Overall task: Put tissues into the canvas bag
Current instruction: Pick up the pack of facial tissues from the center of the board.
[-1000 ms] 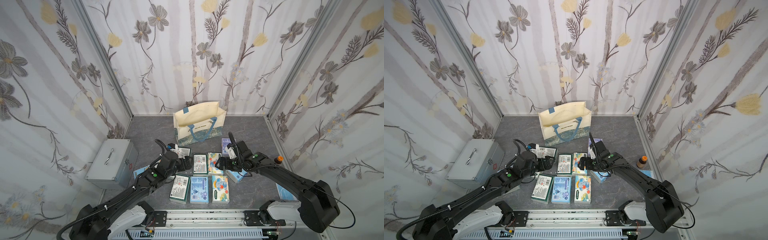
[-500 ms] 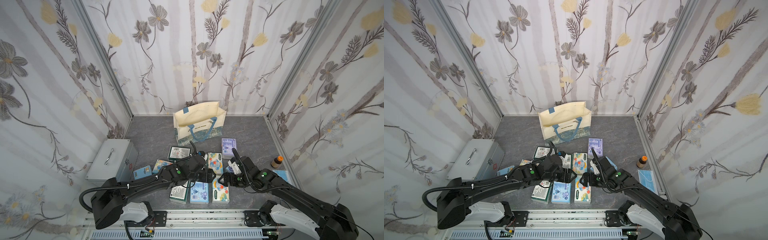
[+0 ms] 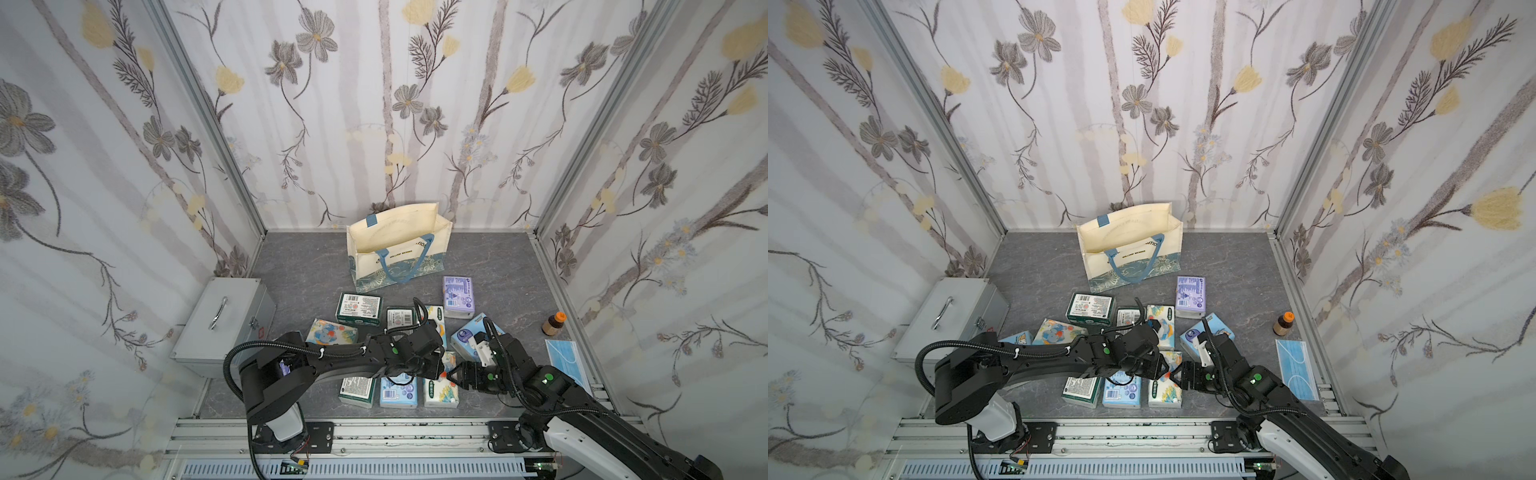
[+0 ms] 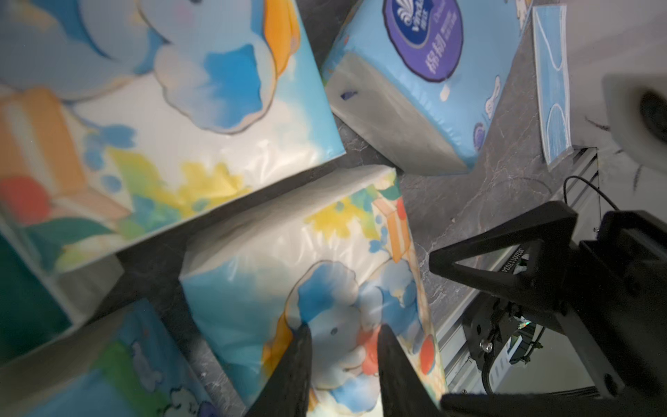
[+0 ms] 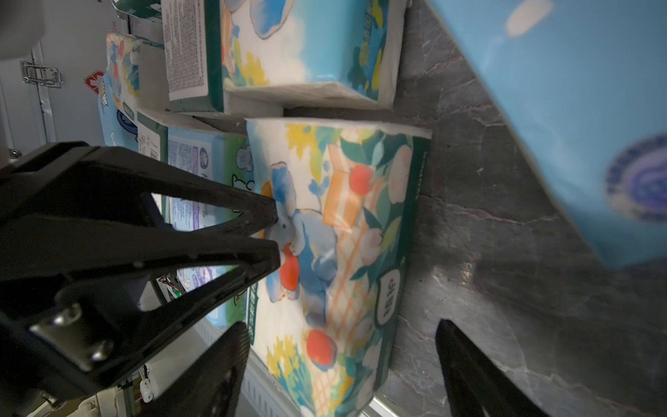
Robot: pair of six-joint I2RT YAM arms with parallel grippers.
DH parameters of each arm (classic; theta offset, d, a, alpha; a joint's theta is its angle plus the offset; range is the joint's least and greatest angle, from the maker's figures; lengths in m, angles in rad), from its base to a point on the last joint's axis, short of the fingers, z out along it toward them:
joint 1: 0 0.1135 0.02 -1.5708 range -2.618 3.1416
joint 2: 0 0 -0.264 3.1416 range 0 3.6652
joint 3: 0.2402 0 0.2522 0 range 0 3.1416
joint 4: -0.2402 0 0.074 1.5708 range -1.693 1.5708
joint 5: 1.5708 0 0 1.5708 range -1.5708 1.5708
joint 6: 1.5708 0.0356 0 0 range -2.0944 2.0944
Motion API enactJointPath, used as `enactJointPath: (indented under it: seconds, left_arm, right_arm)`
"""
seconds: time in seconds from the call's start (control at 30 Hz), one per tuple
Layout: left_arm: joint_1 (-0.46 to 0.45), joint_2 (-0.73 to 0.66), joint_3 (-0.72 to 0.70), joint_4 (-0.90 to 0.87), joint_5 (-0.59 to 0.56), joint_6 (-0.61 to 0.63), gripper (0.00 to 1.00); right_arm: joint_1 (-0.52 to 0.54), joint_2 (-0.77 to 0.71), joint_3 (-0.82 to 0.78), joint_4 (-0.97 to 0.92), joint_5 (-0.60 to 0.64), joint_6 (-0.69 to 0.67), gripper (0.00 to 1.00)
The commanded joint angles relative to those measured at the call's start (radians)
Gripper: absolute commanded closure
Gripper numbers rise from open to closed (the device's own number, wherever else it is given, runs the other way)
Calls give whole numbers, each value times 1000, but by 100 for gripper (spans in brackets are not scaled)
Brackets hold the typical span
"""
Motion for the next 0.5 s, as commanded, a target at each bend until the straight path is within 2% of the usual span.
enactJointPath:
  seconds: [0.0,0.13,0.23,0.47]
  left_arm:
    - [0,17,-13,-4,-6,-30,67]
    - [-1,5,-17,-13,-9,-36,61]
    - [-2,-27,-5,-26,-12,-45,44]
    - [-30,-77,65,-141,-38,-35,40]
  right_arm:
    - [-11,-24,-29,34,-31,35,18]
    - [-39,-51,-54,37,-46,40,18]
    - [-68,-59,-64,37,-70,40,17]
    - [-126,-62,-105,87,-134,54,13]
